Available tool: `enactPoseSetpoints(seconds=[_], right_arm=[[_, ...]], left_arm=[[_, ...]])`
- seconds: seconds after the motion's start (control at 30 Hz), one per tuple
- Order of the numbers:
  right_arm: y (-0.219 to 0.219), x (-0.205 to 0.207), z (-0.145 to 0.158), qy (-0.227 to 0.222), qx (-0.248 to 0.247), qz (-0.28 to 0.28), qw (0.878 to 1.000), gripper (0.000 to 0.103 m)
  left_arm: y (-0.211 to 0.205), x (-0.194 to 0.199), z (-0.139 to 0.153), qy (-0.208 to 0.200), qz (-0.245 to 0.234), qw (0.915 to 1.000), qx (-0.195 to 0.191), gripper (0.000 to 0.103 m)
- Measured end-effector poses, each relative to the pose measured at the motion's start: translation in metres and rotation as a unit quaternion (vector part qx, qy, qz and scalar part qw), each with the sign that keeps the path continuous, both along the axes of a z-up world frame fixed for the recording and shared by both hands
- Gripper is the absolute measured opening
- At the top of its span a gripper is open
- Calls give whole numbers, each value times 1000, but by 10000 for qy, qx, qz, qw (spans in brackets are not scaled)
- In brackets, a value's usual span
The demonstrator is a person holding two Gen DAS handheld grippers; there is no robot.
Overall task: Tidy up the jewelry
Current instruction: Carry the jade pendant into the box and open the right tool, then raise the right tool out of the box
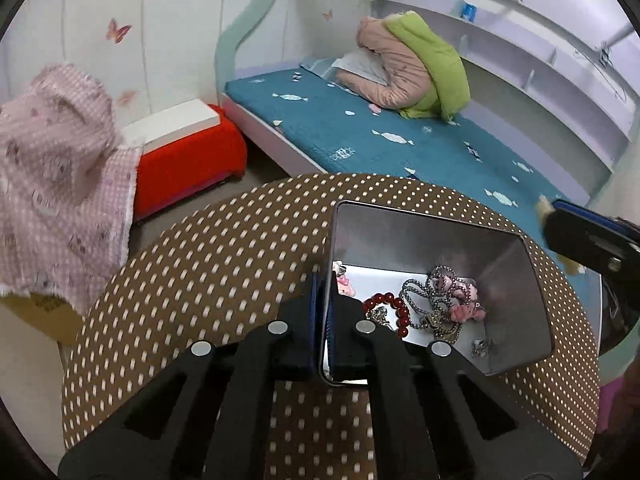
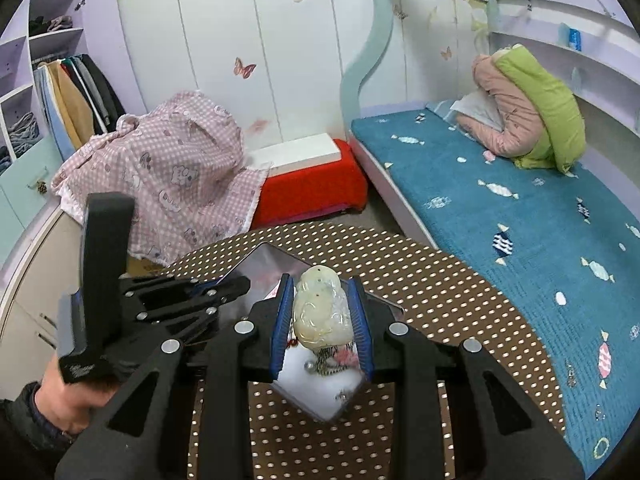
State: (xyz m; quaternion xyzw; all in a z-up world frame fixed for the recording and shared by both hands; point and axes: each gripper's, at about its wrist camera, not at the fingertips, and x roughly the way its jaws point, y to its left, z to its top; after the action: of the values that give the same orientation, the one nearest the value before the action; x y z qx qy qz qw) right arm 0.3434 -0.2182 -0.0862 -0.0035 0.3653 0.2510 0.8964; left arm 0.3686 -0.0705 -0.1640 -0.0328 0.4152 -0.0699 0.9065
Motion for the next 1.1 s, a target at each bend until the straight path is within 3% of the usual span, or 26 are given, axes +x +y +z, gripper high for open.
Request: enactPoseSetpoints(seconds=[0.23,0.5,0.57,0.6,0.63,0.67,0.7,0.73,0.83,1.1], right_arm=[[19,-11,-9,167,-124,170,9996,26],[29,-7,-29,525,-387,62,9979,27],[26,-5,-30,595,-241,-34,9979,27],[24,-6,-29,602,-159,-86,9980,28],[21,-7,-28,600,-85,-169,9980,40],[17,-8,-26,555,-23,-253,9981,63],[15,-11,-22,466,46,-309,9984,70],[14,-14,-19,422,103,-330,9985,75],[5,-23,-7,231,289,-590,9976,96],[-8,-58,25,-191,505,-1215,9911,96]], left_arm=[[14,-34,2,-27,422,9990,-150,4],[15,-45,4,18,518,9985,-165,6],[15,-45,7,11,531,9985,-136,9],[15,-46,11,-40,548,9985,-77,20],[15,-47,13,-78,563,9984,-53,43],[17,-48,17,-128,607,9981,-27,56],[18,-50,21,-193,654,9977,4,74],[20,-54,28,-335,703,9969,64,85],[25,-61,42,-524,731,9958,168,92],[38,-95,78,-885,637,9936,294,97]])
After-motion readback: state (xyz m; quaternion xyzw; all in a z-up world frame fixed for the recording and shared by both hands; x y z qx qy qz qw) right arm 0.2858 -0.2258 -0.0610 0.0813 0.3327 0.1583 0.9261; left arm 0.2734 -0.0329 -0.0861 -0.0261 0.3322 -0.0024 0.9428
